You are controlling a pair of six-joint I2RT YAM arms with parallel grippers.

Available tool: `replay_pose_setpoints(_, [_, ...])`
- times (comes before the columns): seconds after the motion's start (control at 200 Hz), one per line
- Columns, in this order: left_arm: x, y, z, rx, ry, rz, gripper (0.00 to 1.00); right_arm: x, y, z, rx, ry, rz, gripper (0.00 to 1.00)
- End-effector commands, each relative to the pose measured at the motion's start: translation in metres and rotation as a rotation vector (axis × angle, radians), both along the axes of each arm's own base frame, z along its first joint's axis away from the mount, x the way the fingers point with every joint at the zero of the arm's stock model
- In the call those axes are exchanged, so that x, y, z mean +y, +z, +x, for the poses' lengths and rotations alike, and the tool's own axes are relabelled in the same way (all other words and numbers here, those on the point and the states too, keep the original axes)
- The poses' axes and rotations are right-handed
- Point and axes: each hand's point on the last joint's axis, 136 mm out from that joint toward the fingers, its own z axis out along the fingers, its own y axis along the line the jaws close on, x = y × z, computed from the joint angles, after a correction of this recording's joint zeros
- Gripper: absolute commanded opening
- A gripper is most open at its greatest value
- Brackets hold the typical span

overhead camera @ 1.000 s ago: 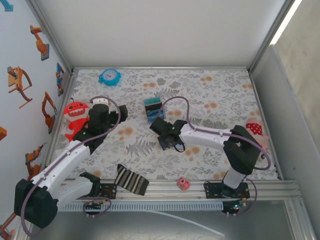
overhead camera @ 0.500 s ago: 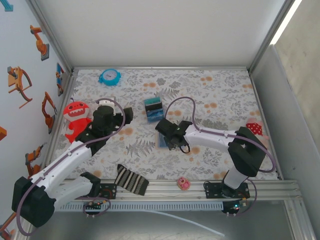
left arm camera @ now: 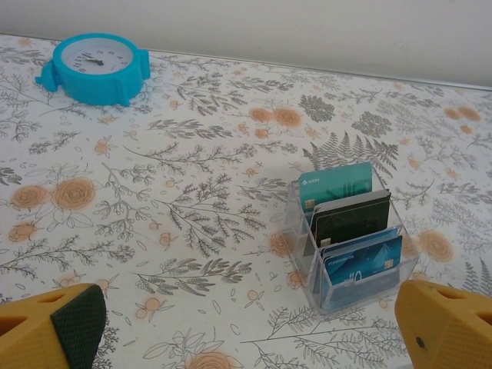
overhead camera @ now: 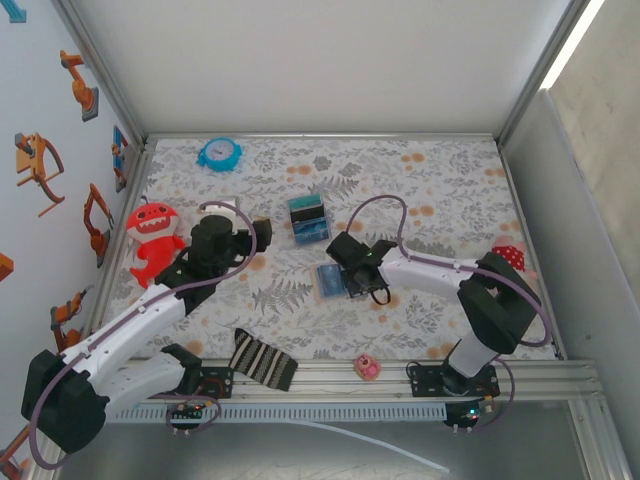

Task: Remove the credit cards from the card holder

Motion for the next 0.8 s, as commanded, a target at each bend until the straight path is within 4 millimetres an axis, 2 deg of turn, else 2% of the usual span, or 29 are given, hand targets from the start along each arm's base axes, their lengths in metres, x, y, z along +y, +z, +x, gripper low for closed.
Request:
replay_pose_setpoints(0.0, [-0.003, -0.004, -0.001, -0.003, -0.010, 0.020, 0.97, 0.000, 0.005, 0.005, -0.017, 0.005, 0.029, 0.15])
replay_pose_setpoints(0.105, [-0.006, -0.011, -0.003, 0.014, -0.012, 0.039, 0.97, -0.005, 0.005, 0.007, -0.015, -0.019, 0.029, 0.19])
replay_pose_setpoints(0.376, [-0.017, -0.044, -0.018, 0.089, -0.027, 0.111, 0.97, -0.040, 0.015, 0.013, -0.018, -0.164, 0.036, 0.23])
replay_pose_setpoints(0.486, [-0.022, -0.055, -0.022, 0.121, -0.025, 0.103, 0.97, -0.045, 0.020, 0.016, -0.018, -0.199, 0.067, 0.25])
replay_pose_setpoints(0.601, [-0.030, -0.068, -0.025, 0.167, -0.030, 0.077, 0.97, -0.033, 0.028, 0.020, -0.020, -0.183, 0.122, 0.27])
replay_pose_setpoints(0.796, [-0.054, -0.094, -0.031, 0.227, -0.075, 0.090, 0.97, 0.007, 0.030, 0.023, 0.037, -0.129, 0.292, 0.22])
